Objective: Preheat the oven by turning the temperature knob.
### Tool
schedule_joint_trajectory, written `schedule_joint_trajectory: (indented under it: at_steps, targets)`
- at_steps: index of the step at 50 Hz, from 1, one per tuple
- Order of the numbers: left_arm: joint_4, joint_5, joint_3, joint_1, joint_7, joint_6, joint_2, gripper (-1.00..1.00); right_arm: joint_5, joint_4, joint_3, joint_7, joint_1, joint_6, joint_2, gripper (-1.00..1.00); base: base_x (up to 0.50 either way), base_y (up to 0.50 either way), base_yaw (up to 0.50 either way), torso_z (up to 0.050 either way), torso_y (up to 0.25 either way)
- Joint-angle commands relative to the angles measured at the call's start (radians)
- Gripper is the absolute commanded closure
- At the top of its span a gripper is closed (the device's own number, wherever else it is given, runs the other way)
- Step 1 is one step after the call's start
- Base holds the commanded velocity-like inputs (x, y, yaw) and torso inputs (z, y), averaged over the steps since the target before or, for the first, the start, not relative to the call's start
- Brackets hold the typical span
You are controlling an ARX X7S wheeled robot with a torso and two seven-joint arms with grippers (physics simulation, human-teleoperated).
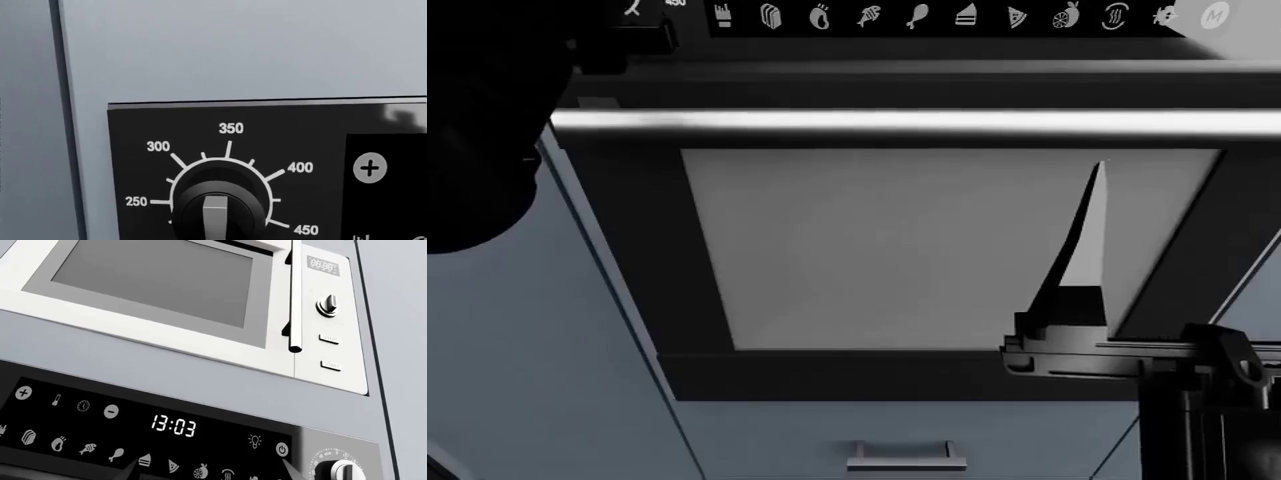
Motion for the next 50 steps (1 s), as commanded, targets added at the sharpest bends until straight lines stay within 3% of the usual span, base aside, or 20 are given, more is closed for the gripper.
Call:
schedule_joint_trajectory:
  at_steps: [1, 50]
  targets:
    - [0.0, 0.011, 0.02, -0.011, 0.009, -0.016, 0.003, 1.0, -0.001, -0.001, 0.004, -0.006, -0.001, -0.002, -0.006, -1.0, 0.0, 0.0, 0.0, 0.0, 0.0]
    - [0.039, 0.138, 0.148, -0.109, 0.038, -0.175, -0.012, 1.0, -0.001, -0.002, 0.011, -0.02, 0.002, -0.009, -0.015, -1.0, 0.0, 0.0, 0.0, 0.0, 0.0]
